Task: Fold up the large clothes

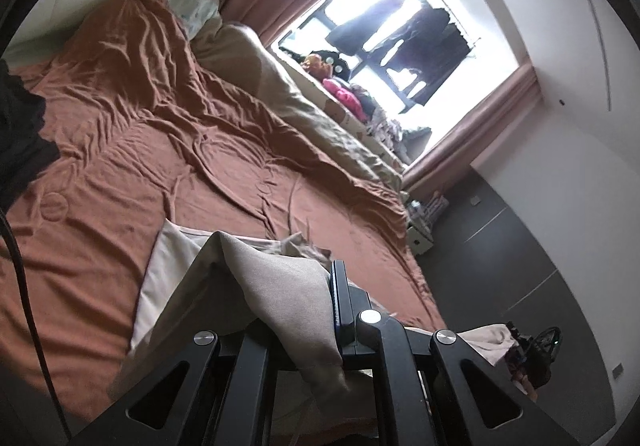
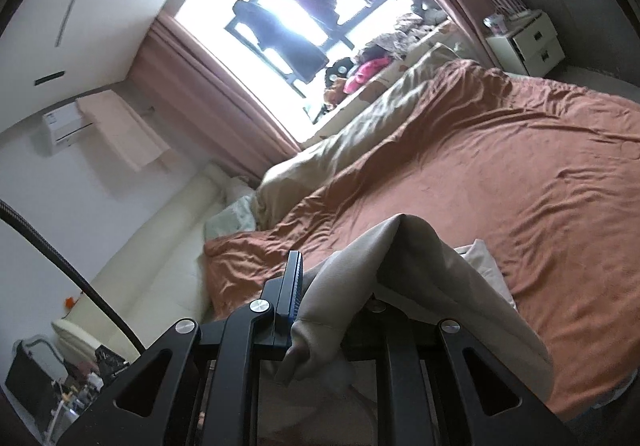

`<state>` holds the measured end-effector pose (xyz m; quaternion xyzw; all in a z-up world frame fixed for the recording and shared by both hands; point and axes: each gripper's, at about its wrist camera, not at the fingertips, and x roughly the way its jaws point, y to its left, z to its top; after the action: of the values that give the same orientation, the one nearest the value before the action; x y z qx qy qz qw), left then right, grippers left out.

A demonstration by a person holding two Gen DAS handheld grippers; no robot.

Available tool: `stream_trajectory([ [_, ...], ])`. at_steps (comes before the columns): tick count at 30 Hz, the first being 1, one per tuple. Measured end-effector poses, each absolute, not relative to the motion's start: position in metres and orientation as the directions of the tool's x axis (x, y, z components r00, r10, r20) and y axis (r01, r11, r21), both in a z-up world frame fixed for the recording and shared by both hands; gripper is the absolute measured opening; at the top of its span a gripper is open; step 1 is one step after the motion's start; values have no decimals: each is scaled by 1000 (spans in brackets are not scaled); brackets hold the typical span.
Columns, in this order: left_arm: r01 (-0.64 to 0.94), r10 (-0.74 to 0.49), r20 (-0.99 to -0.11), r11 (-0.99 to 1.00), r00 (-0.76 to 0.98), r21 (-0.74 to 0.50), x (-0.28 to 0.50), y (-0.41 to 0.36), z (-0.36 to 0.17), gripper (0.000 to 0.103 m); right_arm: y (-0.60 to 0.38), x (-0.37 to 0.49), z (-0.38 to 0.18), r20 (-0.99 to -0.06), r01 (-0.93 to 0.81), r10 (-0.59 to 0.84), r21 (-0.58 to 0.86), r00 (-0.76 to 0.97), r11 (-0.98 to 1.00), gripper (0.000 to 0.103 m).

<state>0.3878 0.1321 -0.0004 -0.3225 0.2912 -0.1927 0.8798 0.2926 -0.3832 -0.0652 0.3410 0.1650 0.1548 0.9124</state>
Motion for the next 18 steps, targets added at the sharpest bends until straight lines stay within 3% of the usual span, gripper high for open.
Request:
stream_trajectory([
  [18,-40,-492,-577,738,652,-674,509,122,-115,7,-352,421,-110,-427,48,361,698,829,714,14],
])
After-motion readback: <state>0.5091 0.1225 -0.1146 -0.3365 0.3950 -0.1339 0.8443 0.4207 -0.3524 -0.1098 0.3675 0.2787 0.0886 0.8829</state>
